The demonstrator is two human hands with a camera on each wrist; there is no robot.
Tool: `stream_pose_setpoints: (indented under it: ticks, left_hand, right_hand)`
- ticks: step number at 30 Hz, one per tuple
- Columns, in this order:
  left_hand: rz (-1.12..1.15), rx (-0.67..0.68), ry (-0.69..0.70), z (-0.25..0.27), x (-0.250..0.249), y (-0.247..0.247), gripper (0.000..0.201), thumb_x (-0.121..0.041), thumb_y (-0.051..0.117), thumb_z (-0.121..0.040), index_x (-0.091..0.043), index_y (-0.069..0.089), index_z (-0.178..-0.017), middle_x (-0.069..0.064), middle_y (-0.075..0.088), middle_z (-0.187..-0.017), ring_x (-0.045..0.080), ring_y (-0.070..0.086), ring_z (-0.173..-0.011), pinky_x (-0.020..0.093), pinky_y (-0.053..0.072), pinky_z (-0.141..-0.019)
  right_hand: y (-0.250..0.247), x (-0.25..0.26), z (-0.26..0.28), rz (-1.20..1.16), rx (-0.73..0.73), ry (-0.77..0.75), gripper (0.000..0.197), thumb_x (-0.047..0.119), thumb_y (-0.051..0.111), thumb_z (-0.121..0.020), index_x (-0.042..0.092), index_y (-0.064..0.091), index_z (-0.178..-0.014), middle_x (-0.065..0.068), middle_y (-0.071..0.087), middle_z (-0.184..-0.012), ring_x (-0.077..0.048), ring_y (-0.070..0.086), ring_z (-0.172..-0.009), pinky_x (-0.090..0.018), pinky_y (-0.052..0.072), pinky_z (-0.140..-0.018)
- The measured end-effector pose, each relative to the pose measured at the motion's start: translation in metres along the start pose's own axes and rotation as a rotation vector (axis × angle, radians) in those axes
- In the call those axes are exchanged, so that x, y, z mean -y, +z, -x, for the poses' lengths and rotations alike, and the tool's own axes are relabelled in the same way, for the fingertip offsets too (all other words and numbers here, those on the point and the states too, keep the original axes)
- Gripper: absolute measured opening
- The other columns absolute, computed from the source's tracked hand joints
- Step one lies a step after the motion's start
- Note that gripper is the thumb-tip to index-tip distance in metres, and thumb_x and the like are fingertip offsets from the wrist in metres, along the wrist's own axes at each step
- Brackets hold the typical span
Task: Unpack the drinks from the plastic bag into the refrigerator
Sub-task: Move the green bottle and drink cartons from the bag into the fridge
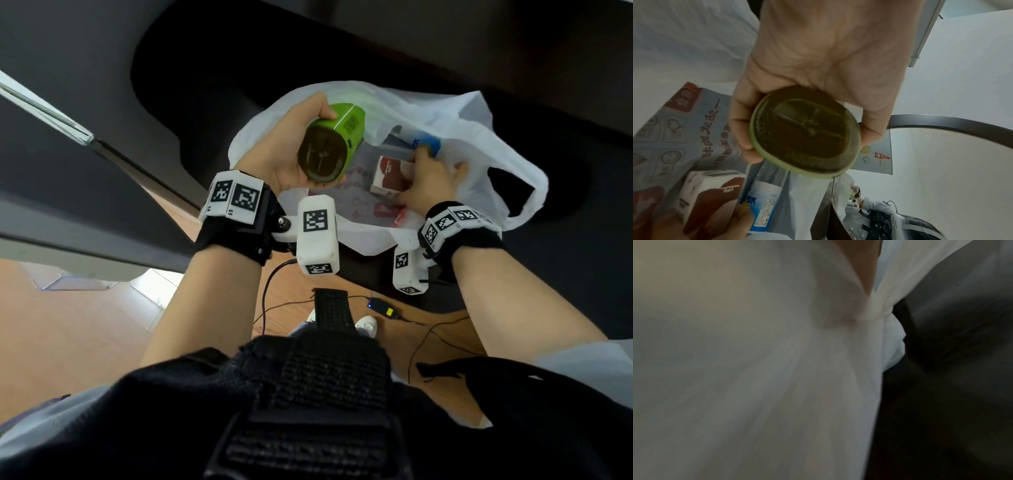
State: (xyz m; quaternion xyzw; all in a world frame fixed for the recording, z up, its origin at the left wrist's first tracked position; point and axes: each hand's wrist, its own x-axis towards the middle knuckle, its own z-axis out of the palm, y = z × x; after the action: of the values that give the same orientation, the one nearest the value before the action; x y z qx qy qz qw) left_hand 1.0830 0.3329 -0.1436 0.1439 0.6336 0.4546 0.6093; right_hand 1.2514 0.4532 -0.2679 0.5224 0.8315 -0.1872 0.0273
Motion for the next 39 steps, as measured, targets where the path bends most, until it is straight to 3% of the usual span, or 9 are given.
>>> stream_pose_setpoints:
  ticks: [4, 11, 16, 22, 25, 29, 33, 36, 39]
  left_hand:
    - [0.014, -0.029, -0.005, -0.003, 0.001, -0.001, 0.051, -0.038, 0.045, -0.089, -0.005, 0.05, -0.128, 0.014, 0.055, -0.11, 0.026, 0.055, -0.097, 0.03, 0.054, -0.067]
    - [-0.015, 0.011, 0.017, 0.0, -0.001, 0.001, 0.043, -0.04, 0.045, -0.088, -0.009, 0.052, -0.118, 0.012, 0.056, -0.104, 0.023, 0.057, -0.09, 0.03, 0.056, -0.067]
    - [-0.025, 0.127, 0.025, 0.01, -0.005, -0.001, 0.058, -0.039, 0.046, -0.085, -0.008, 0.047, -0.133, 0.014, 0.056, -0.113, 0.025, 0.056, -0.098, 0.033, 0.053, -0.072]
    - [0.042, 0.318, 0.034, 0.031, 0.006, -0.016, 0.053, -0.029, 0.046, -0.085, -0.006, 0.046, -0.133, 0.017, 0.053, -0.116, 0.028, 0.057, -0.099, 0.037, 0.056, -0.075]
    - [0.051, 0.393, 0.037, 0.042, 0.015, -0.02, 0.056, -0.028, 0.051, -0.074, -0.004, 0.05, -0.124, 0.019, 0.052, -0.118, 0.03, 0.054, -0.104, 0.039, 0.056, -0.079]
    - [0.076, 0.498, 0.056, 0.059, 0.031, -0.016, 0.053, -0.022, 0.058, -0.067, -0.006, 0.056, -0.117, 0.018, 0.054, -0.117, 0.03, 0.055, -0.103, 0.039, 0.058, -0.079]
    - [0.038, 0.543, 0.138, 0.078, 0.051, -0.015, 0.049, -0.019, 0.059, -0.07, -0.009, 0.055, -0.118, 0.014, 0.064, -0.11, 0.025, 0.067, -0.091, 0.039, 0.059, -0.083]
    - [0.024, 0.542, 0.195, 0.099, 0.07, -0.011, 0.051, -0.023, 0.065, -0.063, -0.011, 0.059, -0.112, 0.007, 0.071, -0.099, 0.021, 0.069, -0.087, 0.037, 0.056, -0.085]
    - [0.073, 0.518, 0.258, 0.123, 0.092, -0.005, 0.056, -0.02, 0.067, -0.06, -0.011, 0.056, -0.114, 0.002, 0.072, -0.095, 0.016, 0.07, -0.084, 0.032, 0.06, -0.075]
  right_hand:
    - [-0.018, 0.001, 0.007, -0.026, -0.07, -0.078, 0.05, 0.021, 0.072, -0.067, 0.015, 0.045, -0.109, -0.009, 0.065, -0.105, -0.032, 0.06, -0.101, -0.05, 0.028, -0.1]
    - [-0.056, 0.012, 0.044, -0.29, -0.218, -0.166, 0.057, 0.03, 0.076, -0.072, 0.016, 0.046, -0.118, -0.005, 0.061, -0.119, -0.027, 0.057, -0.108, -0.041, 0.042, -0.094]
    - [-0.078, 0.029, 0.071, -0.607, -0.376, -0.17, 0.06, 0.028, 0.08, -0.069, 0.009, 0.048, -0.117, -0.001, 0.06, -0.115, -0.012, 0.055, -0.099, -0.014, 0.046, -0.078]
    - [-0.093, 0.049, 0.11, -0.86, -0.572, -0.106, 0.065, 0.037, 0.079, -0.066, 0.008, 0.051, -0.116, 0.007, 0.057, -0.105, -0.013, 0.059, -0.1, -0.038, 0.055, -0.088]
    - [-0.094, 0.057, 0.129, -0.919, -0.615, -0.053, 0.061, 0.036, 0.081, -0.067, 0.01, 0.054, -0.115, 0.017, 0.054, -0.097, 0.0, 0.053, -0.087, -0.026, 0.053, -0.086]
    - [-0.087, 0.068, 0.155, -1.019, -0.626, -0.04, 0.058, 0.038, 0.08, -0.064, 0.012, 0.056, -0.11, 0.005, 0.064, -0.104, -0.005, 0.056, -0.09, -0.019, 0.047, -0.082]
    - [-0.082, 0.073, 0.18, -1.162, -0.562, -0.058, 0.046, 0.038, 0.079, -0.06, 0.024, 0.052, -0.094, 0.007, 0.064, -0.095, -0.017, 0.063, -0.087, -0.03, 0.055, -0.082]
    - [-0.08, 0.07, 0.199, -1.302, -0.512, -0.126, 0.039, 0.031, 0.076, -0.062, 0.017, 0.051, -0.09, 0.004, 0.064, -0.09, -0.013, 0.066, -0.084, -0.029, 0.056, -0.077]
    - [-0.077, 0.071, 0.217, -1.404, -0.449, -0.179, 0.04, 0.033, 0.071, -0.059, 0.017, 0.046, -0.086, -0.002, 0.058, -0.089, -0.017, 0.06, -0.083, -0.029, 0.052, -0.075]
